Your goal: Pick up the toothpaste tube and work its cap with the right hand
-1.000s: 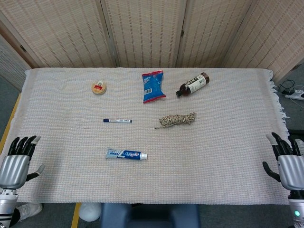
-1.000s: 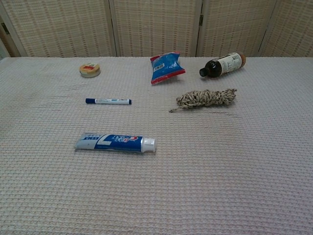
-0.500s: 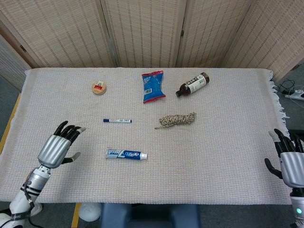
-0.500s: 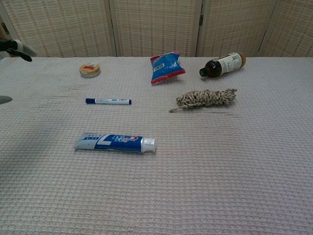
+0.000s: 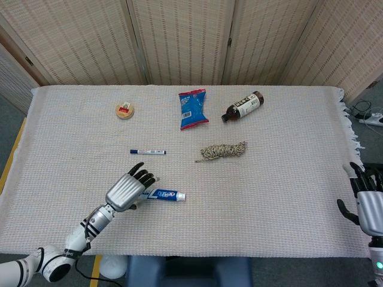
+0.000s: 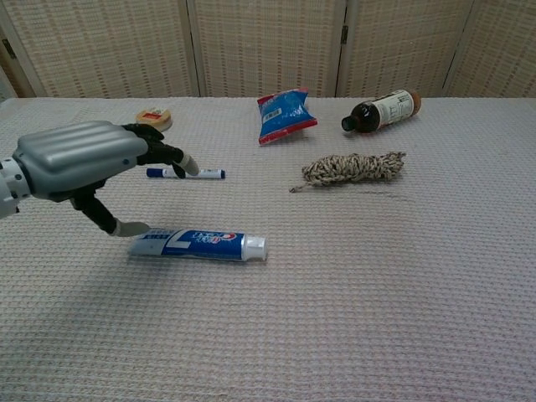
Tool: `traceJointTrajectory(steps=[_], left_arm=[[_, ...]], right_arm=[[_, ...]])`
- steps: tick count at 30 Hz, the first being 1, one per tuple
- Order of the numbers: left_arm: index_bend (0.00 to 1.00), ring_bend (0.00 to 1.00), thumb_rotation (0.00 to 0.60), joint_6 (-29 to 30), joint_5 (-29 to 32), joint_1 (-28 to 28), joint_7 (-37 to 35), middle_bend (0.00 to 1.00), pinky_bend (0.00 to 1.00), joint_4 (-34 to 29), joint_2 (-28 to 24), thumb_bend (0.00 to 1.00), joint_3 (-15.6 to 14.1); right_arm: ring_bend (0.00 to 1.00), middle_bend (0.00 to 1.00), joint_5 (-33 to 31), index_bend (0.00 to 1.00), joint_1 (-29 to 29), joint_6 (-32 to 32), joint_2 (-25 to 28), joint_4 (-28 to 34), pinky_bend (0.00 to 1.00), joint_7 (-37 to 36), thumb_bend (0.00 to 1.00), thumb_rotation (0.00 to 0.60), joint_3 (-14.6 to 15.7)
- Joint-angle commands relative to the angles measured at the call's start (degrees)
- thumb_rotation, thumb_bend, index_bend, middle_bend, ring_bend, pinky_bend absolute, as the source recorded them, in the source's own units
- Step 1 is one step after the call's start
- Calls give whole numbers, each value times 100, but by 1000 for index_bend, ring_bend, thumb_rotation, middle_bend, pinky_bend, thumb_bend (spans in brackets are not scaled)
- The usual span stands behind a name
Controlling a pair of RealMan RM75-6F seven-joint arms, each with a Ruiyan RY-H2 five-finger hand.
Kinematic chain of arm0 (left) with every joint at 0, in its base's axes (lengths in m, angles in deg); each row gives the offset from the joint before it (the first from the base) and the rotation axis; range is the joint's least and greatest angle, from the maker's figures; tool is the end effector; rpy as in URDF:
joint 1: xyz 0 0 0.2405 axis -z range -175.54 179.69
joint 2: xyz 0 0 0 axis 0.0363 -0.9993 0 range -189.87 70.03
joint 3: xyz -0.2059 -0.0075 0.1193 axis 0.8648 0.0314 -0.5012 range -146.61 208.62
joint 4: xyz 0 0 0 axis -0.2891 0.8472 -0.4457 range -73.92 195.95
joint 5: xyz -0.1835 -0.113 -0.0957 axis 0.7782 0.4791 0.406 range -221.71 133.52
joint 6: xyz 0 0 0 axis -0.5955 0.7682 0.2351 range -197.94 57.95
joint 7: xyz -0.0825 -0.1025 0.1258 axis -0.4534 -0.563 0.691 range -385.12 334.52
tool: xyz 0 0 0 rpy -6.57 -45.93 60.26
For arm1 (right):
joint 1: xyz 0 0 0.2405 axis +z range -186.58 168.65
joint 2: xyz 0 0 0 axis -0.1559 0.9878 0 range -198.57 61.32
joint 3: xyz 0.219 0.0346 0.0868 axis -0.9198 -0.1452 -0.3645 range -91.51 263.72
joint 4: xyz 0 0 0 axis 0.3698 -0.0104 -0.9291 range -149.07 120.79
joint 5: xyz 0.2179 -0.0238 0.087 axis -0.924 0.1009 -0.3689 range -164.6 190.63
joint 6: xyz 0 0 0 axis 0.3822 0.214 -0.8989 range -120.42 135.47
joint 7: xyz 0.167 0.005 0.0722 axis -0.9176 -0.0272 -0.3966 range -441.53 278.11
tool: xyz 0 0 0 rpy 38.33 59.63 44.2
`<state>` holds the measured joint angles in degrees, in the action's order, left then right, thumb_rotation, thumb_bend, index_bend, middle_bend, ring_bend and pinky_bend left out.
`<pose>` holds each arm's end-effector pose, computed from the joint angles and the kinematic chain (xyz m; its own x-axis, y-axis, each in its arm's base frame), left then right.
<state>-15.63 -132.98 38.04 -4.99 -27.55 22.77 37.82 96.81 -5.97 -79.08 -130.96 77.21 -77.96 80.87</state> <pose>-0.1234 0.3211 -0.0468 0.6390 0.1043 0.7621 0.6307 -0.6383 -0.4414 -0.3186 -0.2193 0.1542 0.4930 0.0513 0.8685 -0.8696 0.0621 0.4899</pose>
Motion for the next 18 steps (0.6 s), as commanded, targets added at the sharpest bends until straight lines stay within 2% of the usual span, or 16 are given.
traceJointTrajectory(steps=[1, 10, 18], left_arm=[[243, 247, 600, -123, 62, 166, 140, 298, 125, 293, 344, 320, -70], [270, 281, 600, -114, 269, 372, 151, 324, 153, 1310, 1169, 319, -52], [286, 282, 600, -163, 419, 460, 141, 333, 149, 1907, 1440, 319, -121]], right_arm=[[172, 106, -16, 0, -4, 14, -3, -15, 27, -17, 383, 600, 3], [170, 106, -30, 0, -24, 17, -5, -71, 27, -87, 383, 600, 13], [170, 106, -62, 0, -39, 30, -17, -137, 27, -154, 383, 600, 11]])
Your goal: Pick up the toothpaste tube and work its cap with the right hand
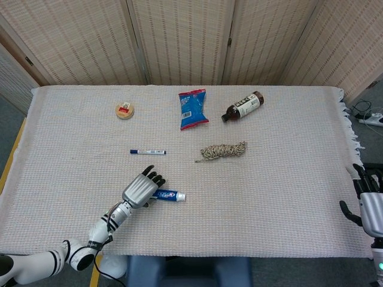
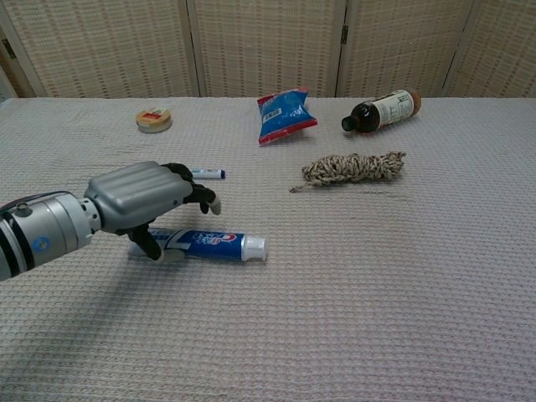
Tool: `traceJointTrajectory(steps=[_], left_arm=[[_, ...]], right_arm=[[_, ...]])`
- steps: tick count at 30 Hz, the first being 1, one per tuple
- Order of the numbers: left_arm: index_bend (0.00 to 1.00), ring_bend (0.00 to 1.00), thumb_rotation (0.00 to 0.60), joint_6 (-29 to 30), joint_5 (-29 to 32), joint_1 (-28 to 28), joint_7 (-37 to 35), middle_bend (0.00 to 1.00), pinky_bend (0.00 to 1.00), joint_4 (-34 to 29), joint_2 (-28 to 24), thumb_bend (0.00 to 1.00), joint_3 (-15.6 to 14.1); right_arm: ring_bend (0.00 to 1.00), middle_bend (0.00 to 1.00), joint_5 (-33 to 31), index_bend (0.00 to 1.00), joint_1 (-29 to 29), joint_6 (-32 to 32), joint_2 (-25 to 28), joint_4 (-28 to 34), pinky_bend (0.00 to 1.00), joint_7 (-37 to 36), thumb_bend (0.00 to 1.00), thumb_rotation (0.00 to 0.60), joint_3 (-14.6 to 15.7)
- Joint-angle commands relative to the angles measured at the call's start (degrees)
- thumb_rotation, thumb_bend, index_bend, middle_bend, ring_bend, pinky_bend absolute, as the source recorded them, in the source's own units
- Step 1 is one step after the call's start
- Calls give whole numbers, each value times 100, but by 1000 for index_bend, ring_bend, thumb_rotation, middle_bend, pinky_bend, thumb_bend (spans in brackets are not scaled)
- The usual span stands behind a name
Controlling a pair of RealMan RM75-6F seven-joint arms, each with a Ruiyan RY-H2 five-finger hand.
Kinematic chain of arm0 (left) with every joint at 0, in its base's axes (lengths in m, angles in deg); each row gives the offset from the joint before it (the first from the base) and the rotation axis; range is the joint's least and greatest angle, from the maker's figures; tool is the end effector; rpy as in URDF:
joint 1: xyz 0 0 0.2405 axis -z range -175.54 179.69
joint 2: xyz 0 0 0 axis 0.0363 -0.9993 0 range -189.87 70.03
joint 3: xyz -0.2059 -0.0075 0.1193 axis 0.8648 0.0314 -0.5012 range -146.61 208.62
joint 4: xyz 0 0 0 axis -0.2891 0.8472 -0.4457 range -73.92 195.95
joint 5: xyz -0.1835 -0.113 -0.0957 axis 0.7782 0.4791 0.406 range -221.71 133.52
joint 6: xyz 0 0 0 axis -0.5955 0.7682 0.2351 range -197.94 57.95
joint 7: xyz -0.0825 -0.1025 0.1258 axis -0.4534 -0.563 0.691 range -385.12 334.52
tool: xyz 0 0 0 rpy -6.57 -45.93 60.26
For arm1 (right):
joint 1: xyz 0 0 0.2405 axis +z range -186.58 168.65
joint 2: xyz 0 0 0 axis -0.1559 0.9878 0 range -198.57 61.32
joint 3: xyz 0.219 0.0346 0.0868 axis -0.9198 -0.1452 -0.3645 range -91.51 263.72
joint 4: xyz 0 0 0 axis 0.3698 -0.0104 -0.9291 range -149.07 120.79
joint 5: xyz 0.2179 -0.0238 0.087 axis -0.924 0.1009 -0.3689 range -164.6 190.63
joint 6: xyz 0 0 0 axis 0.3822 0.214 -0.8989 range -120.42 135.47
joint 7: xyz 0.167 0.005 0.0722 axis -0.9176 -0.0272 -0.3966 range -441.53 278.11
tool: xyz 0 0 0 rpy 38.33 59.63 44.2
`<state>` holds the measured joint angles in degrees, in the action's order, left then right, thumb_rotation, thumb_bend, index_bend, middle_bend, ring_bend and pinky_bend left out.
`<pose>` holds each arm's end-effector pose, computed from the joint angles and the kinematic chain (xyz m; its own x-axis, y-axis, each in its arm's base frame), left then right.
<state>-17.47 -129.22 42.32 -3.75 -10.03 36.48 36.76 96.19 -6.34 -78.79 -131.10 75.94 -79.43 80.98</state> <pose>-0.1352 0.3445 -0.1057 0.6983 0.1064 0.7078 0.6028 -0.6207 -0.5014 -0.3269 -0.2169 0.1560 0.4874 0.0432 0.8721 -0.8719 0.0794 0.4833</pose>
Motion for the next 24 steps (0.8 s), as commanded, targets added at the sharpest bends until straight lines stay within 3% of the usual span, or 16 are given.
traceJointTrajectory(steps=[1, 11, 24], left_arm=[[290, 282, 600, 55, 54, 35, 30, 336, 148, 220, 82, 319, -2], [327, 310, 600, 104, 154, 42, -128, 367, 154, 73, -57, 319, -53], [392, 340, 600, 56, 277, 151, 35, 414, 161, 285, 149, 319, -99]], right_arm=[[170, 106, -2, 0, -1, 3, -5, -17, 27, -13, 383, 600, 0], [170, 106, -29, 0, 22, 72, -53, -100, 27, -80, 383, 600, -4], [171, 106, -75, 0, 23, 119, -65, -144, 27, -122, 383, 600, -5]])
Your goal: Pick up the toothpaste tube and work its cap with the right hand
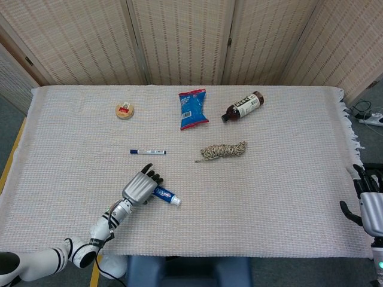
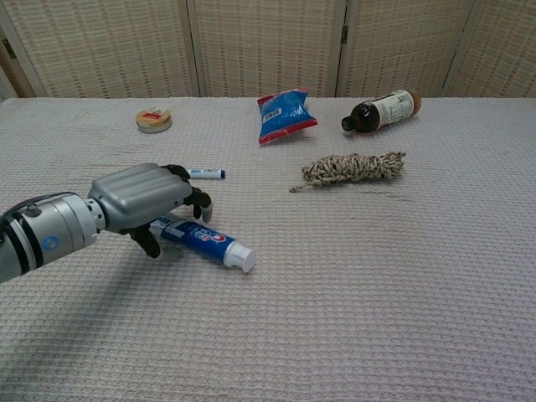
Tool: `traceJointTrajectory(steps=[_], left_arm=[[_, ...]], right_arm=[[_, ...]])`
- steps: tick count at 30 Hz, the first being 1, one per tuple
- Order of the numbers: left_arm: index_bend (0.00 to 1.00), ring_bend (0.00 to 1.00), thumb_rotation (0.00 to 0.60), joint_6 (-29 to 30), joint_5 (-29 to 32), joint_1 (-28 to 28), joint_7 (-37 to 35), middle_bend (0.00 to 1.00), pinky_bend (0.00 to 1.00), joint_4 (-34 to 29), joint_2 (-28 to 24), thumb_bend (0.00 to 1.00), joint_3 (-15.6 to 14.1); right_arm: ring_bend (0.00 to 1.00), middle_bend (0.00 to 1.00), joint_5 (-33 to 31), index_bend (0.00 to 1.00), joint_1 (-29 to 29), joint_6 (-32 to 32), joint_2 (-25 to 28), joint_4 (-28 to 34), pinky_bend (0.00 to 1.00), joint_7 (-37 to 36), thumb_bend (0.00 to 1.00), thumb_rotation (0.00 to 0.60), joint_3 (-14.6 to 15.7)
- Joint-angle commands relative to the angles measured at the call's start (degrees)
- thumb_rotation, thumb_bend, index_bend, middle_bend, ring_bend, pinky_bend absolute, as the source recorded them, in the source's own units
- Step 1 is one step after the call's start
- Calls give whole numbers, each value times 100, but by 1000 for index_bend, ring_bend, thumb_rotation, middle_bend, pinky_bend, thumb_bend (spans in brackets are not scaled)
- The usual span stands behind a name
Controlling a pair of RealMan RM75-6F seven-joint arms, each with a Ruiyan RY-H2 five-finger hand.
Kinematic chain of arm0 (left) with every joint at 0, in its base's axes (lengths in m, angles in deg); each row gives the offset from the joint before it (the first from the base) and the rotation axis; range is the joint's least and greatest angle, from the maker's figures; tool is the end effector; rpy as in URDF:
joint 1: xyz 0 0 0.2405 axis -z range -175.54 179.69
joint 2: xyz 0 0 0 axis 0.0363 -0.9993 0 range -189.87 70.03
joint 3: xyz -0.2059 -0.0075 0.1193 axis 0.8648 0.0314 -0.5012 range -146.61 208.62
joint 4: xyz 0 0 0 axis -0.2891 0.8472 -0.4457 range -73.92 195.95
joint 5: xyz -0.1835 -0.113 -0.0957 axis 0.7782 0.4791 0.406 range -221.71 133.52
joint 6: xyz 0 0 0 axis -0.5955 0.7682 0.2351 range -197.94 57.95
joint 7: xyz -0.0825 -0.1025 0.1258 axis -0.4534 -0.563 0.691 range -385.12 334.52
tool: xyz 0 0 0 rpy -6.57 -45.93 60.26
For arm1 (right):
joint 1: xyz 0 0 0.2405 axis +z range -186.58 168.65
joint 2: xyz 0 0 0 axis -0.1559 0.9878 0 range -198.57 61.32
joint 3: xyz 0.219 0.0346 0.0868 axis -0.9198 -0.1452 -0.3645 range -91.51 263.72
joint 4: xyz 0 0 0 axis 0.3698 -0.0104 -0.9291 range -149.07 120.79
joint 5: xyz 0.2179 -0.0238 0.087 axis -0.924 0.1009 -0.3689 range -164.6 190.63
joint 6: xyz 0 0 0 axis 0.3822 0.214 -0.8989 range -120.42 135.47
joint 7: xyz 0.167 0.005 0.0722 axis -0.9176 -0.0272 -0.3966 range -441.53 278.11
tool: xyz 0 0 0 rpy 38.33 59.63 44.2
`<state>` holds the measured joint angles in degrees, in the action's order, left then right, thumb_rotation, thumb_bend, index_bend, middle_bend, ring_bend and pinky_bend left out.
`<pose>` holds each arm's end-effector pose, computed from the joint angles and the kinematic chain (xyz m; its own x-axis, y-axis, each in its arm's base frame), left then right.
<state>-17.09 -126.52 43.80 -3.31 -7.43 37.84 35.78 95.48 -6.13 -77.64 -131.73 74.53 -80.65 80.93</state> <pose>-0.1399 0.3520 -0.1097 0.7106 0.1078 0.6953 0.6027 -0.6031 -0.5225 -0.3339 -0.2184 0.1535 0.4785 0.0279 0.8777 -0.8757 0.0896 0.4745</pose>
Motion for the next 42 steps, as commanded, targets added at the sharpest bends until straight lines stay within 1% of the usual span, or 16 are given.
traceJointTrajectory(steps=[1, 4, 7, 8, 9, 10, 12, 14, 16, 19, 22, 27, 31, 34, 38, 42], left_arm=[[409, 354, 600, 28, 5, 5, -22, 432, 169, 47, 19, 319, -5], [451, 385, 600, 59, -30, 14, -138, 474, 201, 145, 59, 319, -35], [511, 442, 600, 115, -94, 26, -440, 566, 227, 275, 112, 325, -40], [552, 488, 600, 184, -150, 21, -724, 634, 263, 358, 139, 353, -35], [590, 525, 600, 237, -223, 14, -1053, 681, 300, 438, 134, 391, -57], [619, 548, 600, 292, -291, 7, -1280, 704, 325, 492, 110, 429, -79], [670, 576, 600, 471, -454, -15, -1638, 728, 349, 612, 61, 501, -128], [699, 594, 600, 694, -605, -54, -1973, 749, 360, 699, -9, 552, -169], [711, 604, 600, 838, -668, -91, -2248, 761, 366, 640, -134, 577, -178], [719, 615, 600, 978, -694, -127, -2598, 770, 368, 279, -419, 583, -146], [726, 622, 600, 1096, -730, -140, -2740, 775, 371, -169, -730, 585, -97], [737, 632, 600, 1230, -670, -165, -2621, 785, 366, -1088, -1243, 586, 56], [742, 637, 600, 1222, -616, -177, -2488, 791, 360, -1765, -1558, 587, 111], [749, 645, 600, 1053, -436, -147, -2485, 798, 354, -2288, -1783, 587, 176], [754, 648, 600, 991, -272, -108, -2239, 805, 349, -2639, -1913, 587, 295], [755, 648, 600, 888, -69, -72, -2000, 806, 351, -2956, -1975, 587, 371]], right_arm=[[171, 106, -8, 0, 4, 12, -3, -4, 27, 0, 383, 600, -1], [171, 106, -10, 0, 17, 28, -7, 0, 27, 11, 384, 600, -7], [170, 106, -7, 0, 28, 40, -15, 6, 27, 6, 383, 600, -10], [170, 106, 3, 0, 33, 42, -13, 13, 27, 0, 383, 600, -9], [171, 106, 25, 0, 35, 30, -10, 19, 27, -1, 383, 600, -8], [170, 106, 44, 0, 35, 14, -8, 25, 27, 1, 383, 600, -7], [170, 106, 82, 0, 38, -10, 3, 44, 27, 14, 383, 600, -5], [170, 106, 148, 0, 62, -25, 21, 82, 27, 48, 383, 600, -5], [170, 106, 261, 0, 110, -3, 56, 161, 27, 42, 383, 600, 13], [170, 106, 475, 0, 229, 85, 163, 354, 27, 9, 383, 600, 41], [169, 104, 756, 0, 390, 132, 259, 567, 27, 11, 383, 600, 31], [114, 71, 1223, 0, 777, 378, 436, 1328, 27, 173, 383, 600, -28], [80, 40, 1511, 0, 1146, 656, 422, 1848, 27, 444, 383, 600, -143], [76, 38, 1648, 0, 1485, 907, 245, 2136, 27, 670, 383, 600, -292], [73, 32, 1673, 0, 1857, 1181, -88, 2321, 27, 908, 383, 600, -465], [17, 5, 1478, 0, 2174, 1444, -461, 2437, 25, 1146, 383, 600, -630]])
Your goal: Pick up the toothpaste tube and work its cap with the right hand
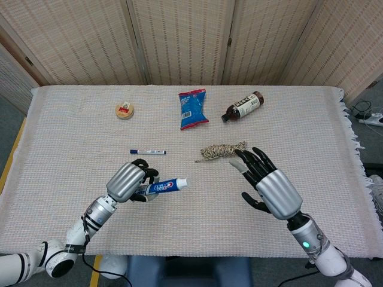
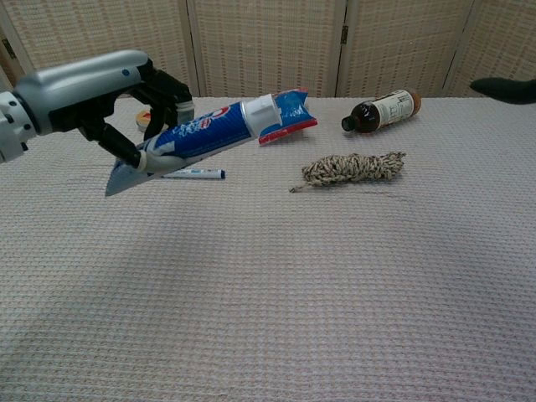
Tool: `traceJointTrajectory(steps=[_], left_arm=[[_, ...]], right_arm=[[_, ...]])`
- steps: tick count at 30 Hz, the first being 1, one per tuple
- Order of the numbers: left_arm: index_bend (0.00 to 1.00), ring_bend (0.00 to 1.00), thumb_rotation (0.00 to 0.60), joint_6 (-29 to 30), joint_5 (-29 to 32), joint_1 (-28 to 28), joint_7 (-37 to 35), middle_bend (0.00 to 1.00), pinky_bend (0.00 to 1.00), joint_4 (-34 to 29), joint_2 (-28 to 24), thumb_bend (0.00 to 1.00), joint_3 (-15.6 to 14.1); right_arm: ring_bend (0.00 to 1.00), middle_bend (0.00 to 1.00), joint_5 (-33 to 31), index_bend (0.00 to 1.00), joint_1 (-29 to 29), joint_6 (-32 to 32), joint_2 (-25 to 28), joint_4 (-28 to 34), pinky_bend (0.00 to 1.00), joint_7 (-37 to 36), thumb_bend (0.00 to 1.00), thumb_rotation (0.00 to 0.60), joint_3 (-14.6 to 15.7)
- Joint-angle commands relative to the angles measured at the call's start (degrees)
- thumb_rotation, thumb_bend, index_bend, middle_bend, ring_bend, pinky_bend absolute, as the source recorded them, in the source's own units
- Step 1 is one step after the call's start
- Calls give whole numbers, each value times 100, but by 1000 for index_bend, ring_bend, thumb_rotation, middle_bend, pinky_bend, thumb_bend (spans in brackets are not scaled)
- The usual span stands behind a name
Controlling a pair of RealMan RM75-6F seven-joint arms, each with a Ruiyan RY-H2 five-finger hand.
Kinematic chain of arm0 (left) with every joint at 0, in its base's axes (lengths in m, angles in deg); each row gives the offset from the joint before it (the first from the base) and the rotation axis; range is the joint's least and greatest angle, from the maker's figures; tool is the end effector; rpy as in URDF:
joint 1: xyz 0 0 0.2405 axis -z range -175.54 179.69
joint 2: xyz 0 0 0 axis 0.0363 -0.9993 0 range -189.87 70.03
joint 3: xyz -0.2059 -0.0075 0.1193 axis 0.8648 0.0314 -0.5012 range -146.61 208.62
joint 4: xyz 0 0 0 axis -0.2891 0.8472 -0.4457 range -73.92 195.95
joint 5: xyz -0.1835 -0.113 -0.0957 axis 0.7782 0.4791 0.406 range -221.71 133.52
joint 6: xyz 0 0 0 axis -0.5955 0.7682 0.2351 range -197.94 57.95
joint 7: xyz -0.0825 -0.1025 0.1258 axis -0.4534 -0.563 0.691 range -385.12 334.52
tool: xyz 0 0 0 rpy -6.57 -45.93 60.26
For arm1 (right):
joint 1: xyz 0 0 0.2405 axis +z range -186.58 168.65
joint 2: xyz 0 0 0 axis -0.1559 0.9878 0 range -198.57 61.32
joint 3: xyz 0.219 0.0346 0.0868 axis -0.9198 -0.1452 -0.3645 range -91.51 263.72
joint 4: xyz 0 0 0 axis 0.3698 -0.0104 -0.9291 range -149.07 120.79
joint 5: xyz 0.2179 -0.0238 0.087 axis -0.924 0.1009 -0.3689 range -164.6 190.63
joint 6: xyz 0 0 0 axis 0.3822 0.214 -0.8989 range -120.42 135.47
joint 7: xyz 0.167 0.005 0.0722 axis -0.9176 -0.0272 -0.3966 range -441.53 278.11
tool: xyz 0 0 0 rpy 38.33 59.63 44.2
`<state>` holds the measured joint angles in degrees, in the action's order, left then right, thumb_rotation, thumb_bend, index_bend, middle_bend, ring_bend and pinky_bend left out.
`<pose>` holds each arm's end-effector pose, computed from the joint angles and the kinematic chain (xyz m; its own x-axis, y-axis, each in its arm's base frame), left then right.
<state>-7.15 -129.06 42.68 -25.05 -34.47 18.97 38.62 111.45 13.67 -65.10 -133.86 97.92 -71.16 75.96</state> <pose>-0.0768 0.3321 -0.0058 0.2642 0.2134 0.9406 0.8015 -0.5910 -0.0910 -0.0928 -0.2714 0.0804 0.2949 0.0239 0.9552 -0.7782 -0.5742 0.2546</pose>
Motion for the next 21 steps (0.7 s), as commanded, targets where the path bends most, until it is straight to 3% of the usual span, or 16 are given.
traceJointTrajectory(steps=[1, 21], left_arm=[[755, 648, 600, -146, 253, 58, 240, 806, 350, -335, -105, 587, 113], [755, 651, 600, -352, 884, 278, 1052, 808, 338, -928, -76, 587, 353]], right_arm=[[4, 1, -186, 0, 284, 288, -356, 117, 19, 316, 383, 600, -162], [0, 0, -1331, 0, 1303, 1004, -1706, -239, 0, 1356, 376, 600, -498]])
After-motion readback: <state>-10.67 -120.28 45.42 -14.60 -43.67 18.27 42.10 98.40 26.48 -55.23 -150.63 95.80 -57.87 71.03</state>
